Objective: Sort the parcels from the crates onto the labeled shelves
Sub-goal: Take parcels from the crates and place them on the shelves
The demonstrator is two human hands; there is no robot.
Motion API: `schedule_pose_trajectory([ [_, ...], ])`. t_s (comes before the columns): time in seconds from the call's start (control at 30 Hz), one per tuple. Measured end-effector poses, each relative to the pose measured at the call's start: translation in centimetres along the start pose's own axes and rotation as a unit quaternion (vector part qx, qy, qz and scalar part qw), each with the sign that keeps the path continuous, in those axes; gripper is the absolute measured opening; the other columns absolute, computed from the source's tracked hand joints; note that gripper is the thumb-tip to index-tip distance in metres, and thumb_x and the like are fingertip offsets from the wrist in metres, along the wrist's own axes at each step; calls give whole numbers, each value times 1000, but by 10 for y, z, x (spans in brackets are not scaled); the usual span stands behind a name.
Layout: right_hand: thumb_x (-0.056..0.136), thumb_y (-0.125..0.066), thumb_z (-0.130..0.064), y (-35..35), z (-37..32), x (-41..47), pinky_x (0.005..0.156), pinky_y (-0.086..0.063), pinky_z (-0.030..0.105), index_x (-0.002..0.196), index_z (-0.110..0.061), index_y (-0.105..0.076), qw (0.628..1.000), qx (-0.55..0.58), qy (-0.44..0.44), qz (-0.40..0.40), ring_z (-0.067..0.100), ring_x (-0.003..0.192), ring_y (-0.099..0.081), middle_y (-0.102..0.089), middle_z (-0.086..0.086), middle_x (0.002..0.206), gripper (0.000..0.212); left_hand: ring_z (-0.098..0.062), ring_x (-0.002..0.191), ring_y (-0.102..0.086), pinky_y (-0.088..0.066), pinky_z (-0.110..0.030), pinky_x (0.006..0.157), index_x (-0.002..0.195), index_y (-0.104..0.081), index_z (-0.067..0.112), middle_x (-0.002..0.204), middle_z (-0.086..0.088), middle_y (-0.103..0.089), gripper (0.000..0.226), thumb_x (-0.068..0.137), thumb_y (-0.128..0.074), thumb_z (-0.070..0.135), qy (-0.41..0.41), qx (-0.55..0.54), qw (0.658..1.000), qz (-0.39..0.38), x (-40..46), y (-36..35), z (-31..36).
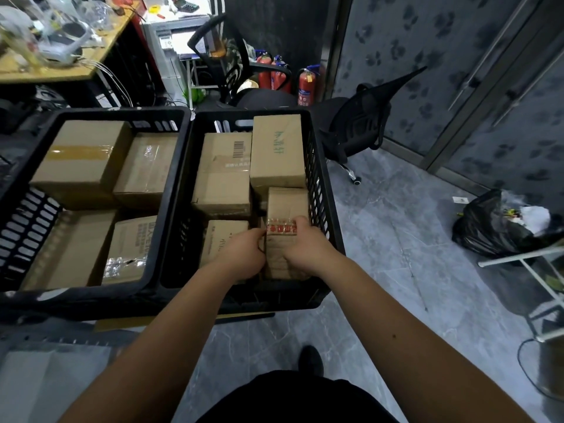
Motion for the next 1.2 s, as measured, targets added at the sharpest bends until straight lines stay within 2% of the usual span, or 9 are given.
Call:
schedule_pose_trajectory([
  [0.17,89,-63,-17,7,-4,-9,62,-51,28,153,-28,-32,998,62,10,-3,24,97,-66,-60,6,119,72,-21,103,-66,-53,-33,81,135,-67,25,119,-2,-72,44,94,-60,11,3,-28,1000,-13,-2,13,-6],
  [0.27,92,-67,-20,14,-5,-18,82,-60,37,152,-31,-36,991,131,25,9,18,103,-67,-64,-5,117,68,-21,92,-70,-60,-36,76,139,-64,24,109,-1,-75,42,99,-57,16,11,-98,995,-6,-5,26,-7],
  [0.47,77,-82,-45,25,-4,-39,102,-56,42,153,-31,-40,977,203,55,28,14,117,-64,-63,-10,130,88,-28,87,-74,-60,-38,66,135,-64,24,103,-1,-73,32,105,-55,27,44,-206,976,61,-13,42,-6],
  [0.67,87,-82,-10,42,-3,-56,88,-57,22,142,-20,-53,947,300,95,60,7,113,-65,-65,-5,129,63,-22,96,-73,-57,-39,74,124,-71,29,106,3,-76,25,107,-54,33,13,-334,936,113,-21,46,-8],
  [0.73,85,-81,-1,46,-1,-56,97,-58,30,138,-14,-61,932,335,103,91,11,116,-68,-69,0,130,58,-15,96,-72,-53,-28,71,124,-71,28,105,6,-76,24,108,-53,31,1,-357,926,122,-25,46,-7],
  [0.8,83,-80,3,49,1,-54,102,-57,39,116,-23,-73,923,342,121,126,11,110,-72,-76,-3,116,43,-6,93,-73,-52,-20,68,120,-71,26,102,8,-77,22,109,-52,25,-6,-397,909,124,-27,44,-4],
  [0.9,82,-73,13,52,-3,-52,101,-58,39,102,-34,-71,920,340,133,141,5,103,-73,-78,-10,105,51,-10,103,-73,-54,-21,75,118,-71,23,107,7,-78,24,108,-51,14,-11,-445,888,114,-28,41,2],
  [1.07,78,-67,18,52,-9,-46,97,-60,38,132,-21,-68,932,301,157,124,8,111,-71,-76,-4,119,66,-12,112,-69,-51,-38,97,123,-72,30,113,12,-77,41,104,-48,3,-15,-464,878,120,-22,40,8],
  [1.2,80,-73,14,57,-16,-47,80,-57,15,158,-30,-43,942,267,163,126,-12,106,-63,-66,-10,134,94,-26,119,-67,-56,-32,82,134,-67,22,124,1,-74,71,83,-41,-21,-46,-485,868,98,-19,43,9],
])
Point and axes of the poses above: each hand's wrist, its own x-axis towards the middle knuckle, its own y-axis out of the back of the hand, z = x × y, the point moved 3 cm from there along x, towards the middle knuckle
